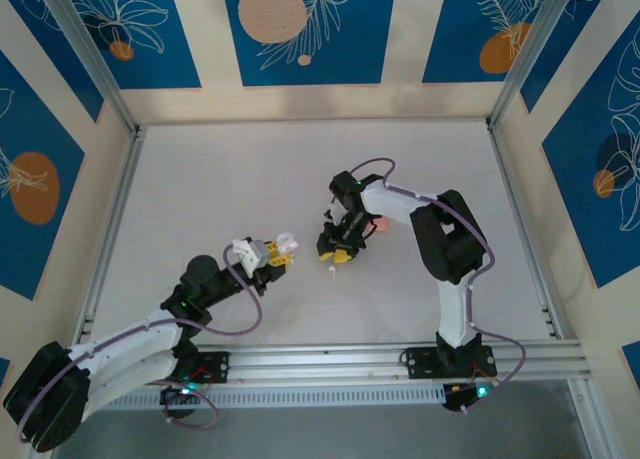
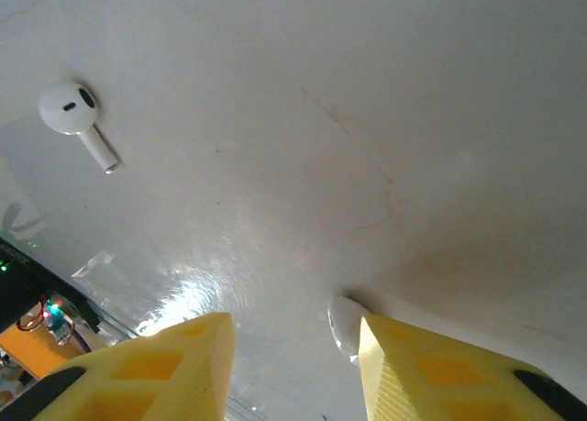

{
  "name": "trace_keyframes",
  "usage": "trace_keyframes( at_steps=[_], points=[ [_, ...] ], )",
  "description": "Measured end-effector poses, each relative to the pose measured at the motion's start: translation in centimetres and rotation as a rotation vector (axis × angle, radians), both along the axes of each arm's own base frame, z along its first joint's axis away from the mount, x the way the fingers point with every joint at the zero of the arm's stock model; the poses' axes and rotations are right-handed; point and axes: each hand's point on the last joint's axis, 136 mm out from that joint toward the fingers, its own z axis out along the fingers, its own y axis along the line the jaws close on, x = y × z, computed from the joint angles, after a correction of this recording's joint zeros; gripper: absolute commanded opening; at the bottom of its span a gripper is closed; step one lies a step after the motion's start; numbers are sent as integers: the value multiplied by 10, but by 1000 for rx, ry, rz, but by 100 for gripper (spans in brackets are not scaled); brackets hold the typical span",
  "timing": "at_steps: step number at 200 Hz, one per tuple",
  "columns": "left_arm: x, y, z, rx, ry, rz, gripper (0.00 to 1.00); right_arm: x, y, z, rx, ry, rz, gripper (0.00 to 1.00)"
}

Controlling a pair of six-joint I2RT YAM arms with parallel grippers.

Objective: Insert the wireless bluetooth earbuds into the charging case

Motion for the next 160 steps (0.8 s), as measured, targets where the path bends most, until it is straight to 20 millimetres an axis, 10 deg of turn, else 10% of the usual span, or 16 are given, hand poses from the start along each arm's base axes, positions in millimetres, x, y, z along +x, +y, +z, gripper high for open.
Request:
trace_keyframes(
  at_steps=[160],
  points=[
    [2, -2, -17, 53, 27, -6, 23, -22, -20, -6, -266, 23, 96, 40]
  ],
)
